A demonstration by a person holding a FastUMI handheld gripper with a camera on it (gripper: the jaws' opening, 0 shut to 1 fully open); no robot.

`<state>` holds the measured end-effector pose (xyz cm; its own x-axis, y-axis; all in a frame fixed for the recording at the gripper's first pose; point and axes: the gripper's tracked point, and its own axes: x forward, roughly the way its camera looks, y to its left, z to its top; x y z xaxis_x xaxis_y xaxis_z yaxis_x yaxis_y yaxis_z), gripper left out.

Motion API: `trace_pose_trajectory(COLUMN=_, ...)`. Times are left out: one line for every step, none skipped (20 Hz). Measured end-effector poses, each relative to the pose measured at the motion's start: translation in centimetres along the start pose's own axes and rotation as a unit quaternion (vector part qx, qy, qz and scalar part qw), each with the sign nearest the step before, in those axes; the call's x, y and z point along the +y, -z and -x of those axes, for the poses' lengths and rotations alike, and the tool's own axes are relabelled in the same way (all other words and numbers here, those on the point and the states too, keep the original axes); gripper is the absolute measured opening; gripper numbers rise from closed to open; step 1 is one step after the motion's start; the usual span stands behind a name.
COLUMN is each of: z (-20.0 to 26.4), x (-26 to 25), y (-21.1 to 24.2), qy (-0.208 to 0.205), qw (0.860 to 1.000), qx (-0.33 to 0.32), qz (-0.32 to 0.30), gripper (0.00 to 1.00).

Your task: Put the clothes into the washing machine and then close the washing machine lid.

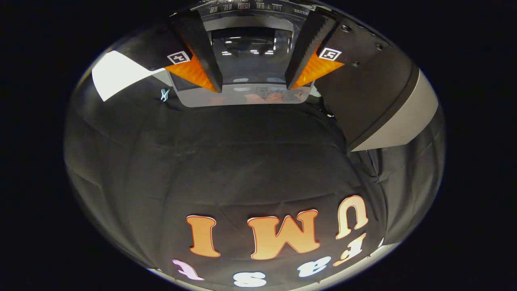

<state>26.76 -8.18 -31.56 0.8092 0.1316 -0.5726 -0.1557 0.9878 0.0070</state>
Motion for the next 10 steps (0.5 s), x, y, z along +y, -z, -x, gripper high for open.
trace_pose_trajectory(z=0.3, x=0.1, y=-0.4, qy=-0.002, qw=1.0, qx=-0.004, qz=-0.002, gripper=1.0)
trace_pose_trajectory(z=0.5, x=0.2, y=-1.0, qy=-0.005, qw=1.0, qx=-0.011, qz=-0.005, gripper=1.0)
trace_pose_trajectory(z=0.9, x=0.4, y=-1.6, qy=-0.006, qw=1.0, qx=-0.019, qz=-0.008, gripper=1.0)
trace_pose_trajectory(z=1.4, x=0.5, y=-2.4, qy=-0.009, qw=0.999, qx=-0.028, qz=-0.012, gripper=1.0)
trace_pose_trajectory(z=2.0, x=0.6, y=-3.4, qy=-0.011, qw=0.999, qx=-0.038, qz=-0.016, gripper=1.0)
trace_pose_trajectory(z=2.8, x=0.5, y=-4.1, qy=-0.012, qw=0.999, qx=-0.047, qz=-0.017, gripper=1.0)
trace_pose_trajectory(z=3.5, x=0.6, y=-5.2, qy=-0.014, qw=0.998, qx=-0.057, qz=-0.016, gripper=1.0)
trace_pose_trajectory(z=4.1, x=0.5, y=-6.3, qy=-0.017, qw=0.997, qx=-0.067, qz=-0.016, gripper=1.0)
trace_pose_trajectory(z=4.7, x=0.6, y=-7.5, qy=-0.019, qw=0.997, qx=-0.078, qz=-0.017, gripper=1.0)
trace_pose_trajectory(z=5.4, x=0.6, y=-8.7, qy=-0.021, qw=0.996, qx=-0.089, qz=-0.018, gripper=0.99)
